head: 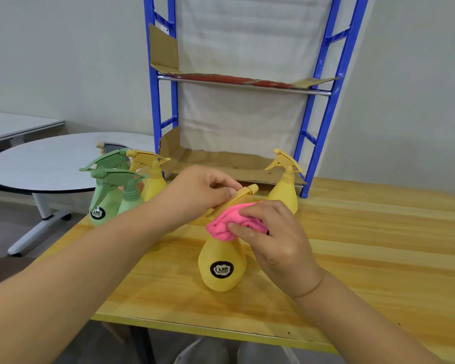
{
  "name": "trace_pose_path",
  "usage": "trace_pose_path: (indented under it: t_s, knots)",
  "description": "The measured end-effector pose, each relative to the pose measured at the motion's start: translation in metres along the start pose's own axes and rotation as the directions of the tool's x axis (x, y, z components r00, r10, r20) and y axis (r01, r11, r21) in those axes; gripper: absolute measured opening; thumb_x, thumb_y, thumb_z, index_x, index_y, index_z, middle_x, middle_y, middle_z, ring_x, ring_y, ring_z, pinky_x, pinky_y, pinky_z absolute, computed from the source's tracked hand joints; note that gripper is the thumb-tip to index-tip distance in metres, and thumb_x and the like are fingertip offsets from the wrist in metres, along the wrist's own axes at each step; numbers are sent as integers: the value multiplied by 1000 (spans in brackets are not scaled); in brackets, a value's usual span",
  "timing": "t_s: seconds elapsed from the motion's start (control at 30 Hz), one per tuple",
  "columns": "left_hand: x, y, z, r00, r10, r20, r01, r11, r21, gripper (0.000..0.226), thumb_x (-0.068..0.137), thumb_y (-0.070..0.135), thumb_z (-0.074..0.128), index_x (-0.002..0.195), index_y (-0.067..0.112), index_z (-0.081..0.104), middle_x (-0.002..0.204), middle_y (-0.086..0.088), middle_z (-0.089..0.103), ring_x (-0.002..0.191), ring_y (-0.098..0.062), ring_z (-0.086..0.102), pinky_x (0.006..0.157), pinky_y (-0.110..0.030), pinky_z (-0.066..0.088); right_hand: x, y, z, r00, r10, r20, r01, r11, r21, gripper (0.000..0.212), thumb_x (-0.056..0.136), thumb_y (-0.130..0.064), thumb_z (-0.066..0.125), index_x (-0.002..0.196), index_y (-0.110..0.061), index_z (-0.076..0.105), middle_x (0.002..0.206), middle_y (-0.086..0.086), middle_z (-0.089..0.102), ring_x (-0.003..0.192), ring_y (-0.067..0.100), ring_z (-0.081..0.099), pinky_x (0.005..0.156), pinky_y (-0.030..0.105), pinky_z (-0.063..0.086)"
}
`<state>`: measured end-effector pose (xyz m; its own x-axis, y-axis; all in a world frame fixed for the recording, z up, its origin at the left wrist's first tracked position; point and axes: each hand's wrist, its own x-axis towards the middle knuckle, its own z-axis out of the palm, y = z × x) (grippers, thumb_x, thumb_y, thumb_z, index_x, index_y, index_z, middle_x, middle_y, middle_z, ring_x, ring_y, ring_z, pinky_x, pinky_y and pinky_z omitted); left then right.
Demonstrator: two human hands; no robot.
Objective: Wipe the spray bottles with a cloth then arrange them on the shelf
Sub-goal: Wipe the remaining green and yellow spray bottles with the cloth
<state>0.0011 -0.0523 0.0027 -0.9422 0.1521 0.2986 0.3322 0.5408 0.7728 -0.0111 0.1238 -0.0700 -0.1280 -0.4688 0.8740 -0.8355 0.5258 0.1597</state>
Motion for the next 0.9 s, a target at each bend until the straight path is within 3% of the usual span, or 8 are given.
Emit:
trace_pose_path:
  t_s: [0.13, 0.23, 0.43, 0.57, 0.63, 0.77, 0.83, 0.9]
  knots:
    - [1, 3, -4, 1000, 1, -3, -1, 995, 104, 16, 87, 17, 62, 93, 24, 74, 84, -4, 74, 80, -29, 67, 73, -36, 56, 8, 2, 7, 998, -67, -6, 67, 997, -27, 18, 92, -15, 59, 103, -9, 72, 105, 6, 56, 95, 27, 53, 74, 41, 49]
    - [2, 5, -5, 1000, 6, 10, -7, 989, 150, 16, 87, 18, 62, 93, 26, 74, 81, -2, 73, 63, -20, 63, 60, -23, 51, 8, 11, 5, 999, -43, -29, 41, 996, -74, 16, 90, -11, 63, 103, -7, 72, 101, 12, 63, 90, 30, 55, 74, 39, 49]
    - [1, 2, 1, 1000, 23, -20, -19, 984, 179, 23, 90, 17, 56, 90, 33, 73, 64, 4, 66, 46, -3, 43, 45, -16, 34, 12, 16, -5, 991, 101, -90, -110, 988, -108, 27, 96, -18, 51, 94, -5, 75, 94, 16, 66, 86, 26, 53, 81, 20, 36]
    - [0, 3, 5, 998, 8, -65, 5, 980, 201, 21, 91, 17, 56, 95, 28, 73, 64, 14, 61, 46, 2, 48, 48, -11, 36, -2, 2, 4, 995, 92, 28, -90, 992, -85, 16, 87, -16, 65, 98, -9, 73, 97, 12, 65, 90, 24, 50, 74, 31, 46]
    - [-2, 3, 6, 997, 8, -79, 10, 974, 225, 21, 92, 18, 55, 98, 28, 73, 68, 10, 64, 52, -1, 50, 55, -18, 42, -9, -2, 5, 994, 61, 95, -52, 995, -87, 24, 81, -12, 70, 105, -11, 70, 98, 11, 64, 88, 27, 52, 69, 36, 48]
    - [-12, 5, 8, 994, 23, -103, 1, 974, 225, 18, 91, 28, 55, 100, 25, 71, 74, 8, 66, 71, -13, 62, 71, -30, 49, -27, -5, -5, 968, 18, 252, -2, 998, -65, 23, 87, -13, 58, 107, -12, 70, 97, 10, 64, 89, 24, 51, 67, 34, 47]
    - [-15, 3, 9, 997, 13, -73, 12, 942, 337, 15, 84, 37, 62, 93, 26, 67, 73, 8, 65, 72, -13, 61, 66, -29, 46, -39, -4, -11, 950, 48, 309, -28, 997, -68, 26, 86, -15, 54, 106, -13, 71, 97, 9, 64, 90, 23, 51, 67, 31, 47]
    - [-16, 0, 11, 998, 17, -63, 18, 856, 517, 16, 82, 37, 65, 85, 22, 62, 74, 5, 62, 73, -15, 57, 61, -28, 41, -49, -1, -17, 944, 115, 310, -99, 993, -67, 29, 79, -7, 64, 106, -13, 71, 96, 10, 64, 88, 24, 52, 65, 31, 48]
